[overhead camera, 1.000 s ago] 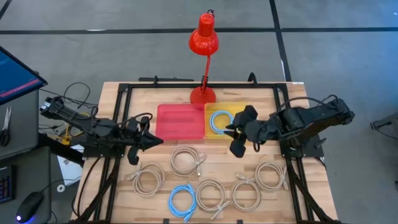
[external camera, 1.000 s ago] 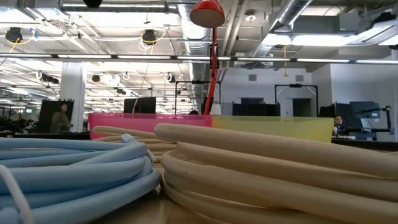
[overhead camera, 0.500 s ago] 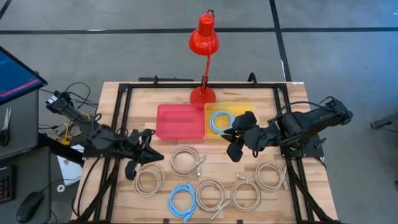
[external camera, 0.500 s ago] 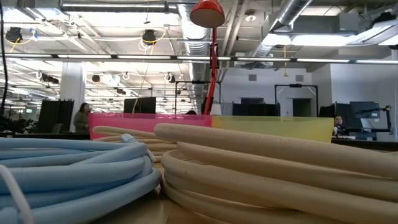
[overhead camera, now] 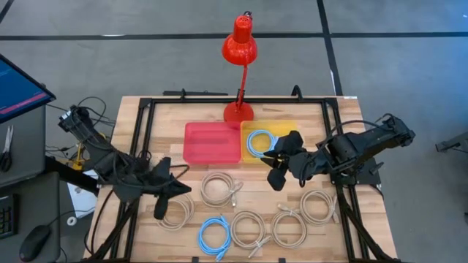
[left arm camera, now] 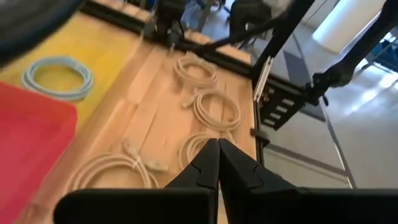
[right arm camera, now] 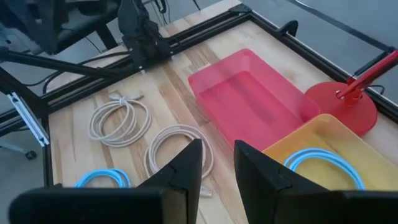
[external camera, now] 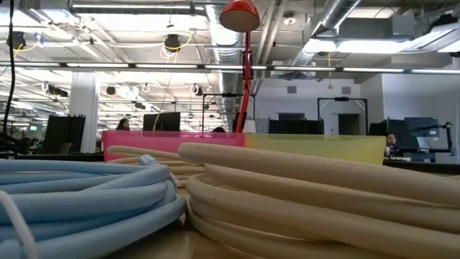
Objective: Sort HDMI cables
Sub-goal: Put the brown HDMI cable into the red bin
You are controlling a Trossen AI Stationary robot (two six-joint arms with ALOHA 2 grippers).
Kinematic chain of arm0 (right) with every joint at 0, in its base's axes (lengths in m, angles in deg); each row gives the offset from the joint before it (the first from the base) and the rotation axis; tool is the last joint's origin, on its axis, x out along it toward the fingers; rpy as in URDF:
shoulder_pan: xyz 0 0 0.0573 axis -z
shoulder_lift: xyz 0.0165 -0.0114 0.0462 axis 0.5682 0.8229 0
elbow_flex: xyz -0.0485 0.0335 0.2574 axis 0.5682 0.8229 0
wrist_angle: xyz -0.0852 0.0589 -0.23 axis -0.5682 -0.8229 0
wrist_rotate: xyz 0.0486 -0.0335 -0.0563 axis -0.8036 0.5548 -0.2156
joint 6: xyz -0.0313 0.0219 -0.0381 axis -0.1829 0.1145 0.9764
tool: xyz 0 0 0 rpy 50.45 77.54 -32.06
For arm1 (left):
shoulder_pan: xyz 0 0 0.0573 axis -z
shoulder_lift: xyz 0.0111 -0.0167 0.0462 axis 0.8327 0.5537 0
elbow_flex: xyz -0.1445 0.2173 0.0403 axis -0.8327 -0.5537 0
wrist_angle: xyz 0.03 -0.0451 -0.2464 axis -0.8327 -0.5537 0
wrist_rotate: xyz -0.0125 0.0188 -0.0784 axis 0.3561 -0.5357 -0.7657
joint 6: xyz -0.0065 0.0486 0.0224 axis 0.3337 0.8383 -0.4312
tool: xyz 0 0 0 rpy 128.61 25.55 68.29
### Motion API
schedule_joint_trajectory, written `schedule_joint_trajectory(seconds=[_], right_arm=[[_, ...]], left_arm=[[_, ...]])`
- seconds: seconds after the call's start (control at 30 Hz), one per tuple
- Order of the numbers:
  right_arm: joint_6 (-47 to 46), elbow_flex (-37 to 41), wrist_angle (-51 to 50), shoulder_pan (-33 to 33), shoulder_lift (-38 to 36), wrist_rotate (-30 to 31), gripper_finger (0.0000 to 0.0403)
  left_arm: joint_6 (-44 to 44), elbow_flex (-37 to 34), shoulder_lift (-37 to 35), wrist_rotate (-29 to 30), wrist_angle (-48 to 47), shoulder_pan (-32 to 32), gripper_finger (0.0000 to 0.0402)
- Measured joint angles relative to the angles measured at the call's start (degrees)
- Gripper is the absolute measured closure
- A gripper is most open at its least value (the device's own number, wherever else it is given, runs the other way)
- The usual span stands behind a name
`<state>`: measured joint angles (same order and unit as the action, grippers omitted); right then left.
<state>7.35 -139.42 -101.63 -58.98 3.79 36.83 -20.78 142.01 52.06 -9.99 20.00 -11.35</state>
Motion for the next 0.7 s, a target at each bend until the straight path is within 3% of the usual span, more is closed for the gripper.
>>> schedule_joint_trajectory(seconds=[0.37,0.7], right_arm=[[0.0,0.0,-6.4,0.0,0.0,-0.4,0.0317],[0.6,0.0,-7.2,0.0,0.0,-0.7,0.0317]], left_arm=[[-7.7,0.0,9.3,-7.5,-0.4,-0.1,0.0397],[-7.9,0.0,13.7,-7.9,-0.1,-0.1,0.0396]])
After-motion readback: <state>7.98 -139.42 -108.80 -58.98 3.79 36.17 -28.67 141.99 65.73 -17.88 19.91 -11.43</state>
